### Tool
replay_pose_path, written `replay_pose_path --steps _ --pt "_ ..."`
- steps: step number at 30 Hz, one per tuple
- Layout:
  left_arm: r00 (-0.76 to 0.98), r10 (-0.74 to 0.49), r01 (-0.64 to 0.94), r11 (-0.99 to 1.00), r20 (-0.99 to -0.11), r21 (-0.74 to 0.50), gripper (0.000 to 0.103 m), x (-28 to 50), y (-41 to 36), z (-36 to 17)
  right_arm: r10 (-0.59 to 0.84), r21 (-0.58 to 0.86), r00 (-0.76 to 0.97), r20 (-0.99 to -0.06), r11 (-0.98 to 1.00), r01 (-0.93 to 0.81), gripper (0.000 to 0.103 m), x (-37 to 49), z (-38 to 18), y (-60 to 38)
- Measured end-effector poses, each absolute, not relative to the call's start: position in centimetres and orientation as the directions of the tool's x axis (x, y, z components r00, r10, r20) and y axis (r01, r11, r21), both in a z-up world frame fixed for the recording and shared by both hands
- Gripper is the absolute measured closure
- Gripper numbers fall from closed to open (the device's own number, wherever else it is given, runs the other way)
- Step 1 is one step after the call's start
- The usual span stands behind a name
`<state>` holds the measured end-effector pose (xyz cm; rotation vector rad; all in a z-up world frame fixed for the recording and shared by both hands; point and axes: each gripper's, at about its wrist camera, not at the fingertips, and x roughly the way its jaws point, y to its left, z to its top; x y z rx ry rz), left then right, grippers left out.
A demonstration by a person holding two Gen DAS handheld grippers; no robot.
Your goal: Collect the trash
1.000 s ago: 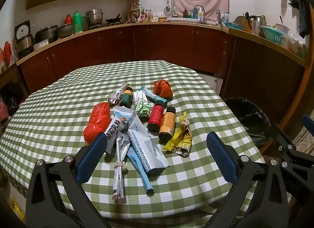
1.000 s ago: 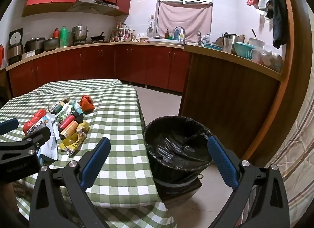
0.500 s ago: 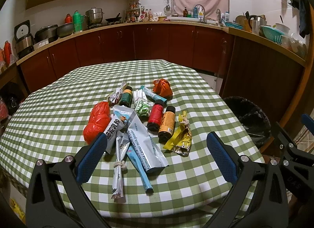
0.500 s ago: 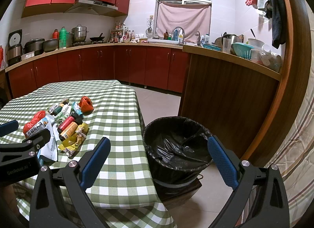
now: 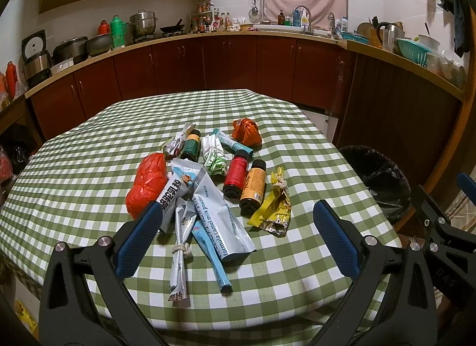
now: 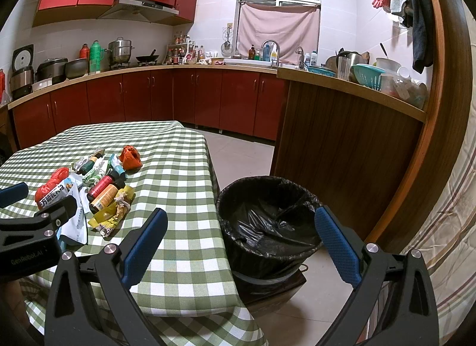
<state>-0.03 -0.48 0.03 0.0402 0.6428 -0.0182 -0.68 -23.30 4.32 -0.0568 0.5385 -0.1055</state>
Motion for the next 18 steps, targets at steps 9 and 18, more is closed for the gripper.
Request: replay_pose_path --steps 9,18 --pt "0.799 -0.004 0.027 0.999 -0.602 0.029 0.004 0.04 -0.32 -0.70 -0.116 -0.082 0.853 -0.509 0.993 0.086 0.007 -0.68 4.55 -23.44" --pt "0.797 -0.002 0.025 0.999 -0.604 0.029 0.004 0.11 -0.39 -0.62 -0.115 -0.081 0.852 -0.510 0.993 0.086 0.007 -0.67 4.52 -23.41"
